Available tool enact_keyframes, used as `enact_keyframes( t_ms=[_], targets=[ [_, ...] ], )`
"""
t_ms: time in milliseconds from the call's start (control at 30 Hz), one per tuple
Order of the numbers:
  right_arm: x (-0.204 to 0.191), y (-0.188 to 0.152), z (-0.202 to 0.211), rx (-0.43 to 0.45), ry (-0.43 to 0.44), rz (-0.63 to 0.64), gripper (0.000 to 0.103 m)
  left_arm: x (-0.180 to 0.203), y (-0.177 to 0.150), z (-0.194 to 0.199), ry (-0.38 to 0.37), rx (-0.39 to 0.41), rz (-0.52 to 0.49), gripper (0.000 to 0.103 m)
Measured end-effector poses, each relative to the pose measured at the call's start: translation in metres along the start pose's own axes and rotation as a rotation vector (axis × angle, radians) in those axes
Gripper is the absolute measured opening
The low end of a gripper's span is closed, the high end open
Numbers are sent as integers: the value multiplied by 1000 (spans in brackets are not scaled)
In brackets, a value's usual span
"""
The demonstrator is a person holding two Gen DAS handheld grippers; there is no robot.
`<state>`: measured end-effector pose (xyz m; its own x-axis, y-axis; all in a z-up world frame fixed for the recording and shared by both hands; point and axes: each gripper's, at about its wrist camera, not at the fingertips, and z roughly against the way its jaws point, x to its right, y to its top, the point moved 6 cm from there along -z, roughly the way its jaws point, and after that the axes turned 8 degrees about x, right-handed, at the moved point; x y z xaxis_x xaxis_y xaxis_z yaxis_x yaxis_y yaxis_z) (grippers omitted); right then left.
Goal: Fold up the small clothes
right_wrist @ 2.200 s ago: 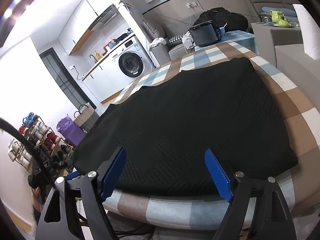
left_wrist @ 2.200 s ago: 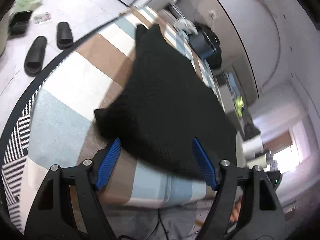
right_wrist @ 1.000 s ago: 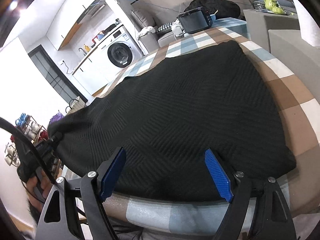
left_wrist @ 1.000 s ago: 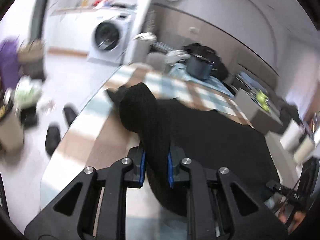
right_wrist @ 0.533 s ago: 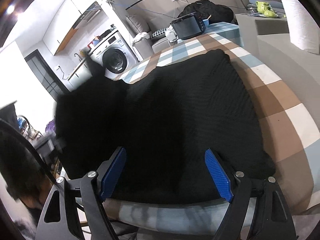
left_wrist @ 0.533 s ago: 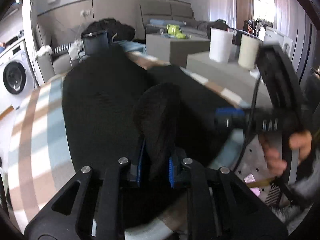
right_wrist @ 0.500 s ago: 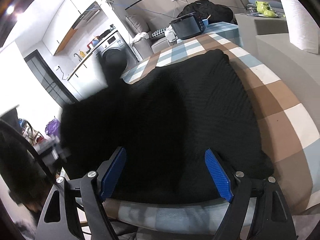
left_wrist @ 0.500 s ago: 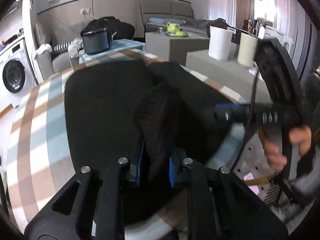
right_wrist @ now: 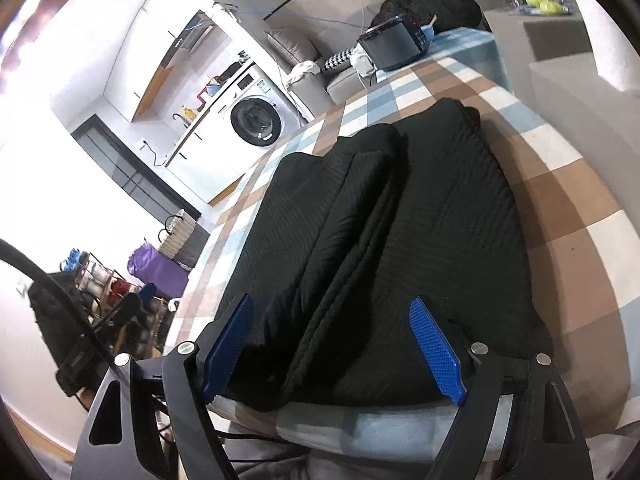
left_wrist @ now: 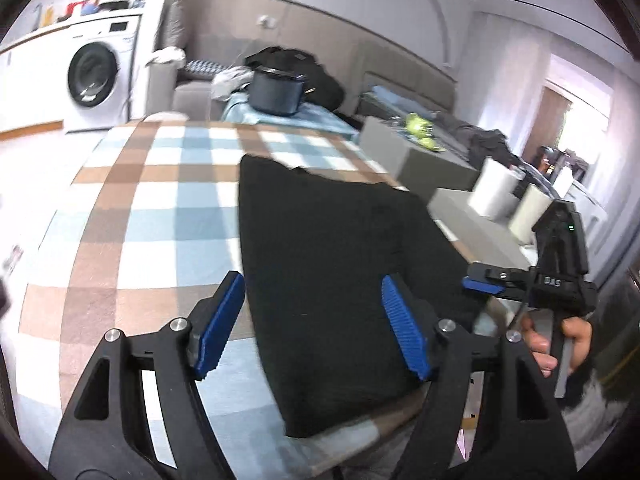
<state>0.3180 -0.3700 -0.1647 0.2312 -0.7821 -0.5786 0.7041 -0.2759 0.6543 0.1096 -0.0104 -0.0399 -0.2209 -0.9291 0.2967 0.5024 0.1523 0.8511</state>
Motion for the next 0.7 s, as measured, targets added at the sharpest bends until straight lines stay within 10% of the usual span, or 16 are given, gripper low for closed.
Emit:
enact_keyframes(
  t_ms=[400,633,700],
  targets=[
    [9,50,-94,-102,-114,-14,67,-49,5,-73,116,-57,53,69],
    [-2,79,-134,-103,-170,94,12,-70,7,-102,134,-80,73,69],
    [-31,93,-127,-54,-95,200,11,-77,7,-106,140,-81,80,69]
  ],
)
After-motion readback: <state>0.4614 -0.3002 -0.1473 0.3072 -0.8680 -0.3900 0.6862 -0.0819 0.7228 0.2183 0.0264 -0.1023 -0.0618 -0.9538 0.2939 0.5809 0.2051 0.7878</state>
